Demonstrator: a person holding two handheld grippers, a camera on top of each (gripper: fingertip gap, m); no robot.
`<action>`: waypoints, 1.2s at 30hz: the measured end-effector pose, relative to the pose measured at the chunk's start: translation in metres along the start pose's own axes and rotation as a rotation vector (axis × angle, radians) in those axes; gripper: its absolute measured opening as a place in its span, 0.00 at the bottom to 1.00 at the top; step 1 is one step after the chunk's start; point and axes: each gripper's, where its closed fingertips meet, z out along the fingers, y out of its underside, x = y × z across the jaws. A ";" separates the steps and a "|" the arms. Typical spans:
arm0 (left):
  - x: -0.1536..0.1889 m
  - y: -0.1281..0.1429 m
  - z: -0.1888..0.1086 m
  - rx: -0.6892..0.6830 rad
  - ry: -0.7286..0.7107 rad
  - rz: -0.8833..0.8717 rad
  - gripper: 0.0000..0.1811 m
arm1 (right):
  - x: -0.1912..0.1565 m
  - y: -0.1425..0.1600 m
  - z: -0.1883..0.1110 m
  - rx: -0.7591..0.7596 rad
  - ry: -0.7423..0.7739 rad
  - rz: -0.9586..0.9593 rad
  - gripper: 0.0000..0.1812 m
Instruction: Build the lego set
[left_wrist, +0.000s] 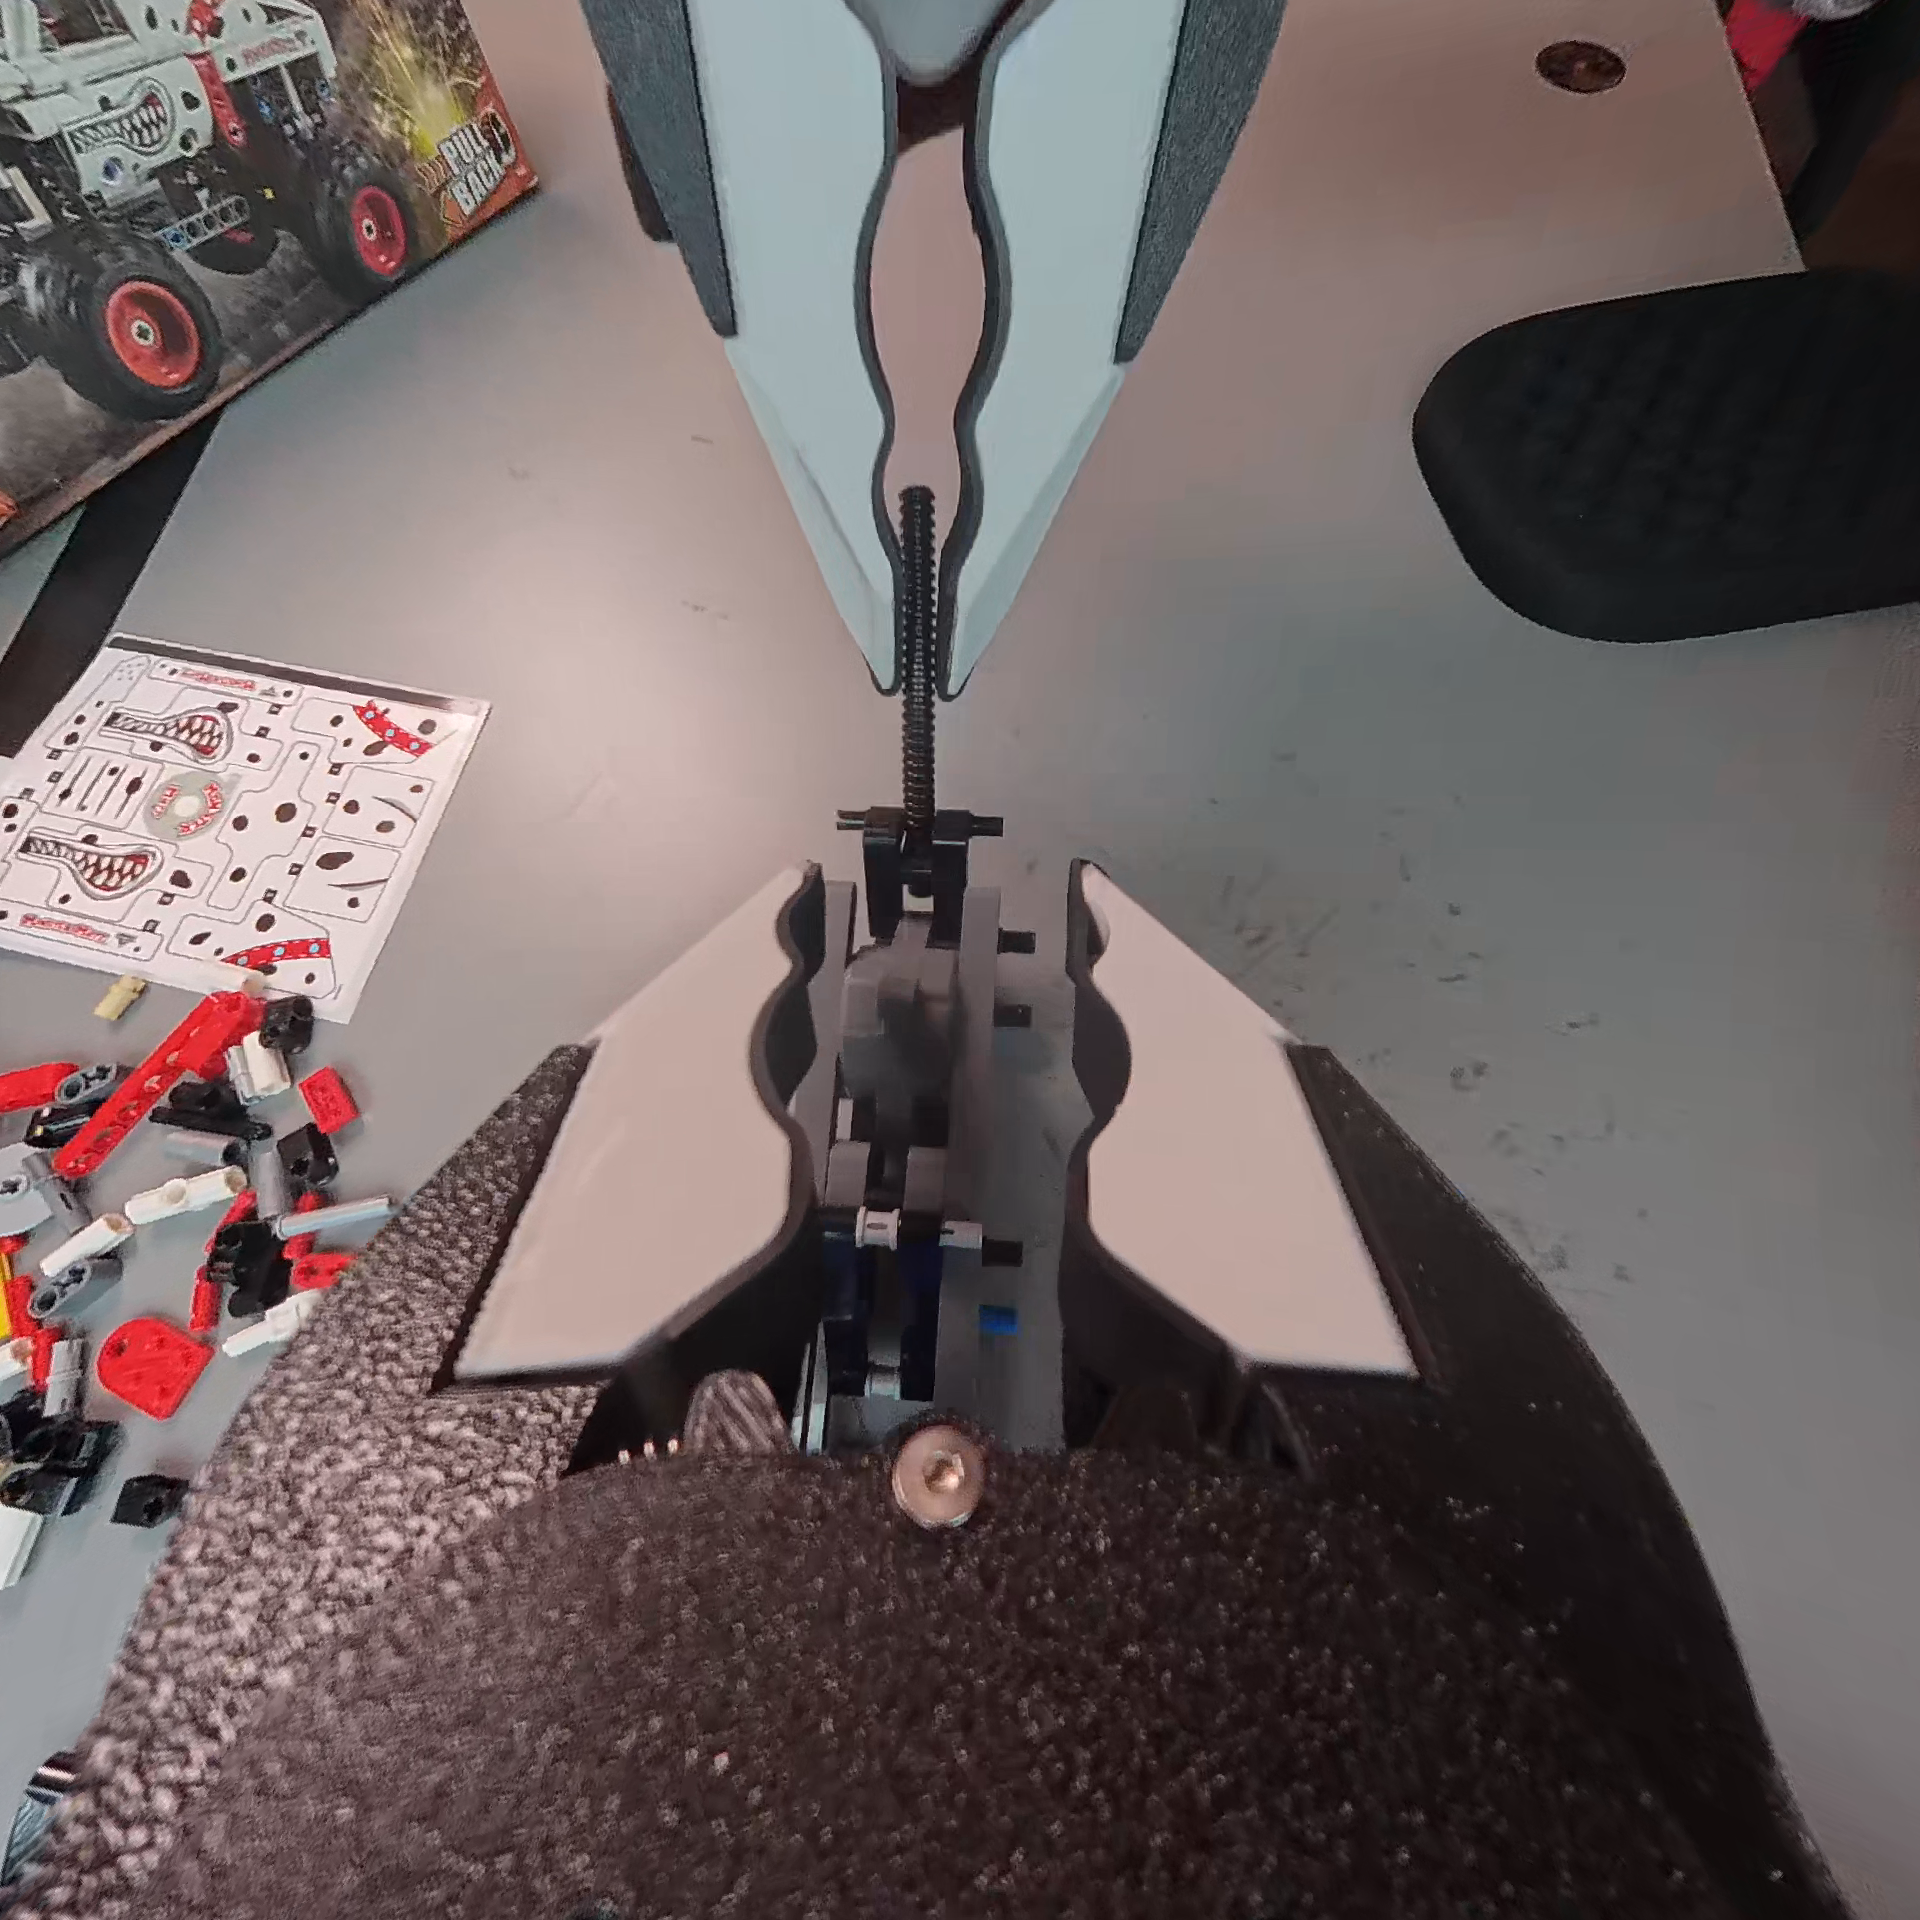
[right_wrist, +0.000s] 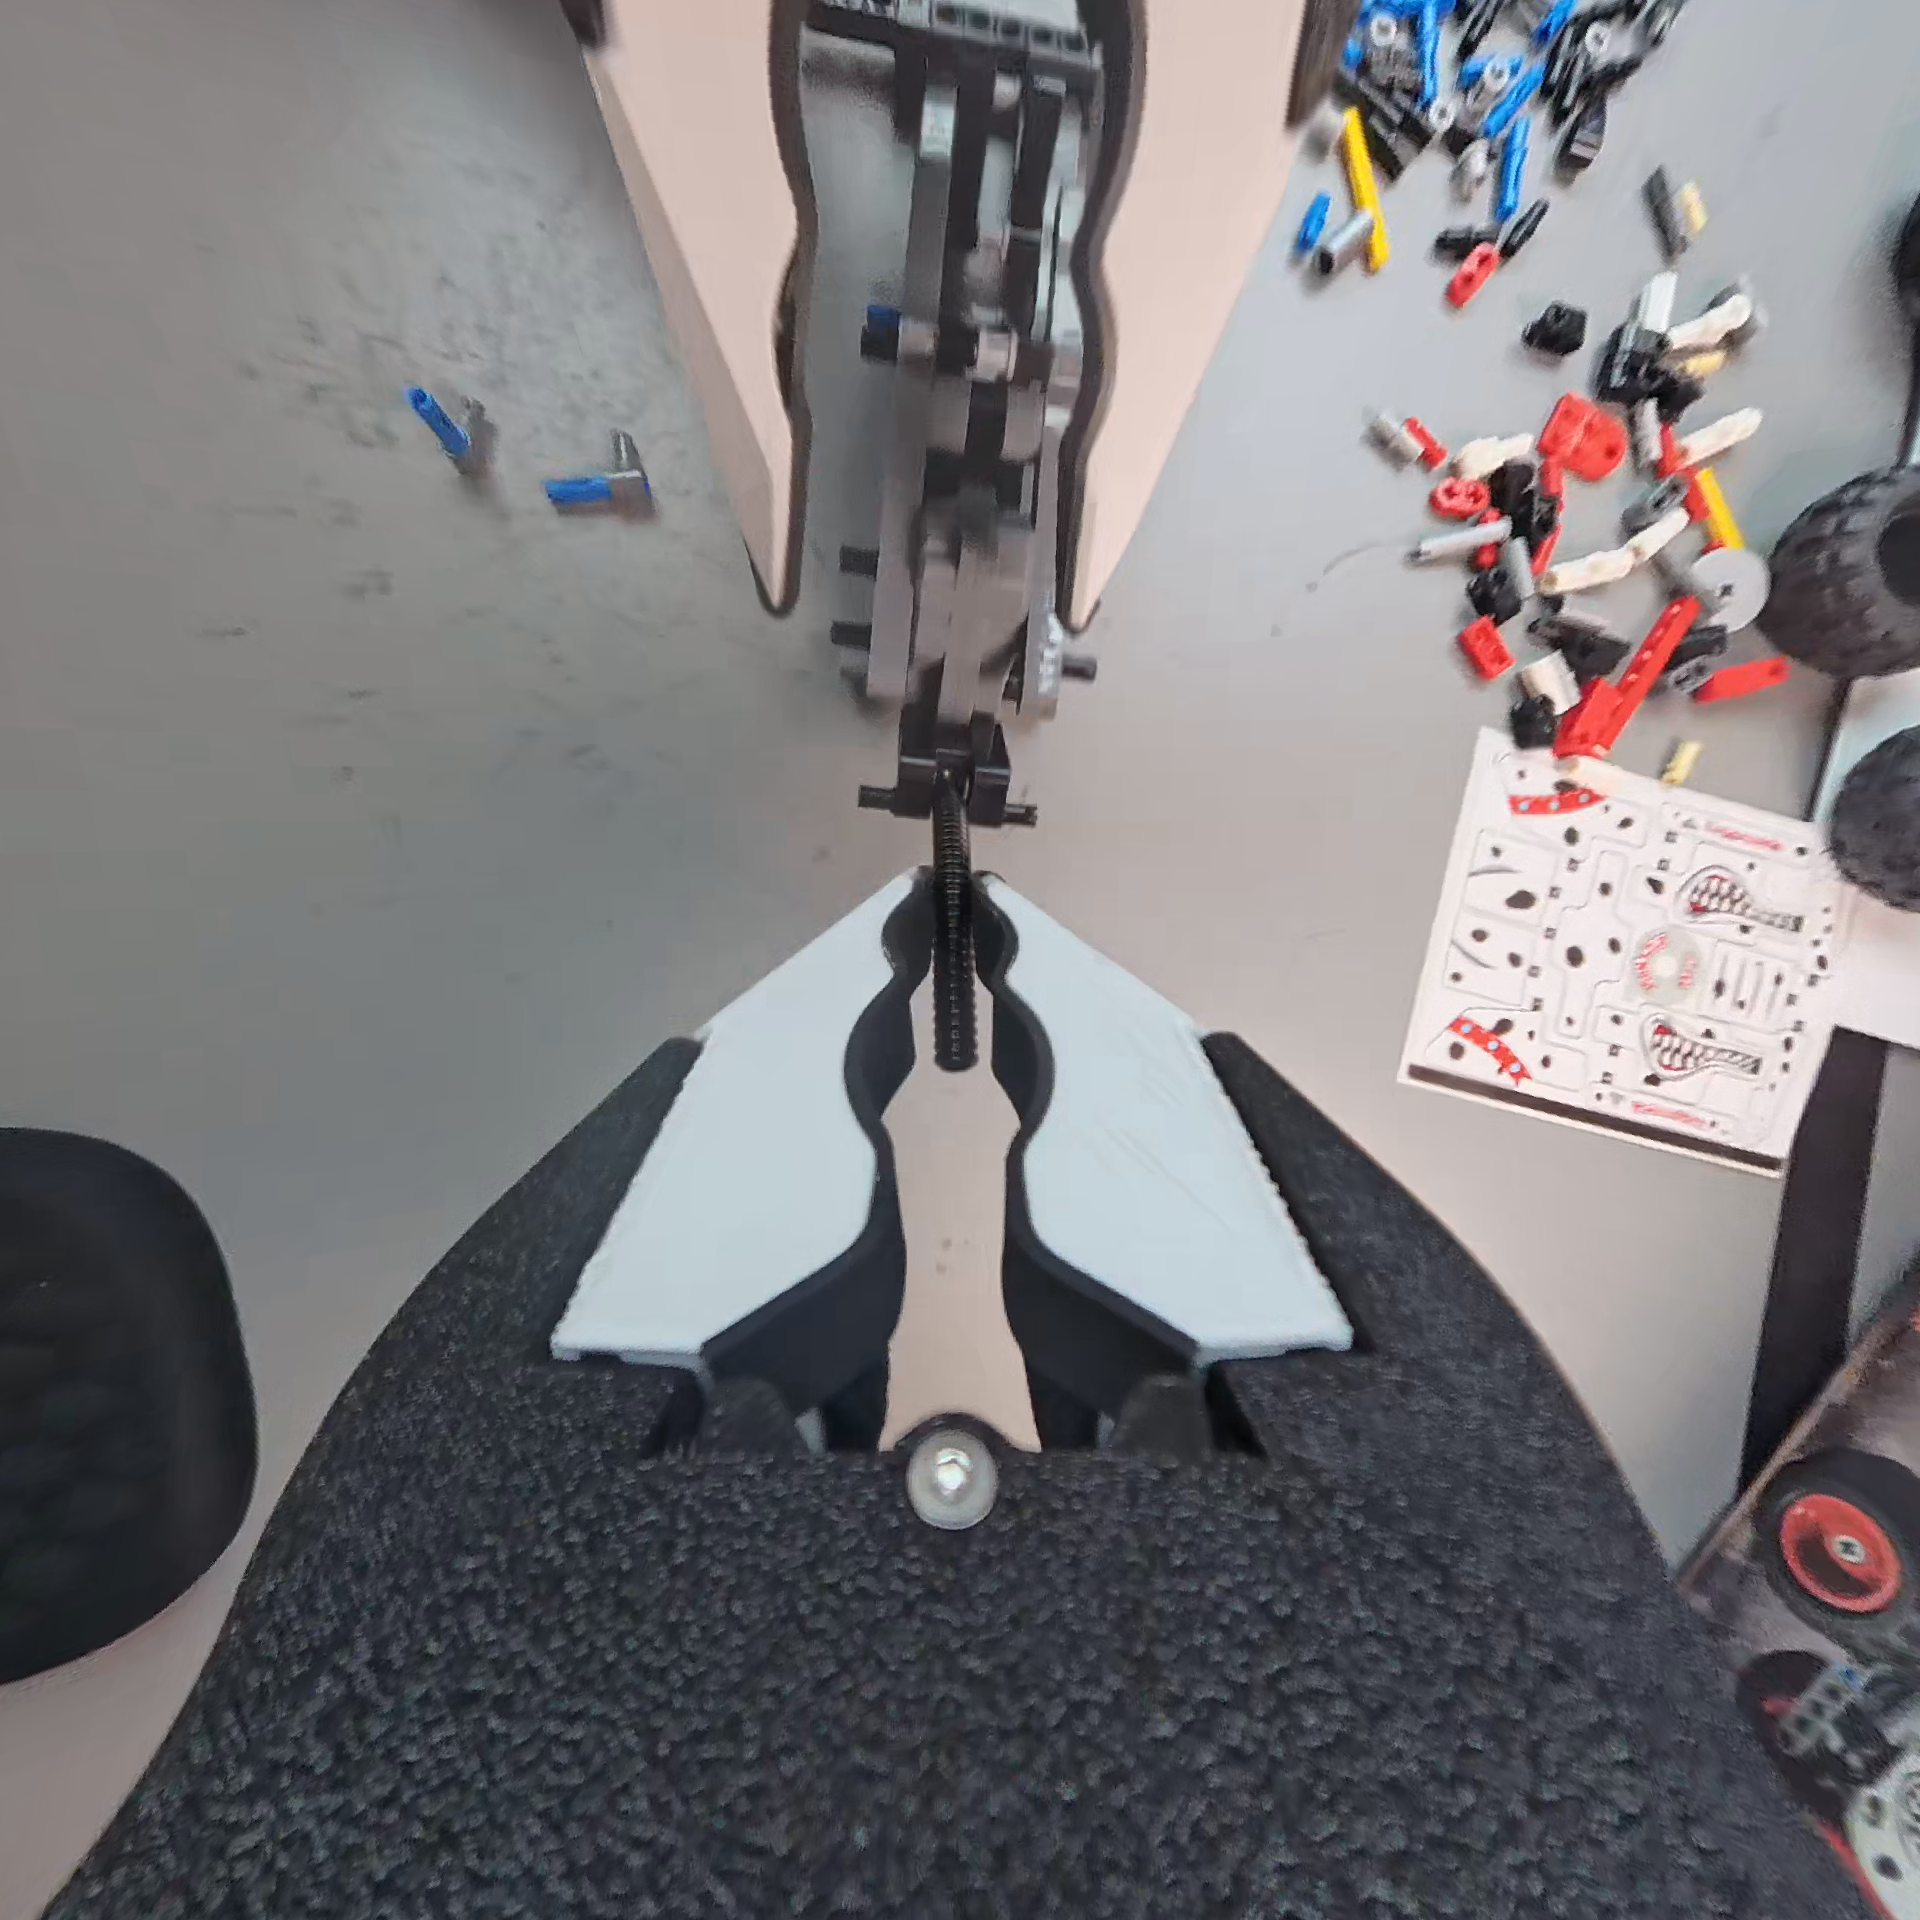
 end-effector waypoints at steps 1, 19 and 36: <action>0.000 0.000 0.003 -0.003 -0.003 0.005 0.27 | 0.000 -0.007 -0.004 -0.001 0.007 -0.022 0.03; 0.004 0.000 0.015 -0.012 -0.026 0.054 0.26 | -0.014 0.032 0.017 -0.104 -0.027 0.080 0.14; 0.017 -0.008 0.032 -0.040 0.012 0.082 0.31 | -0.022 0.006 -0.004 -0.164 -0.015 -0.095 0.03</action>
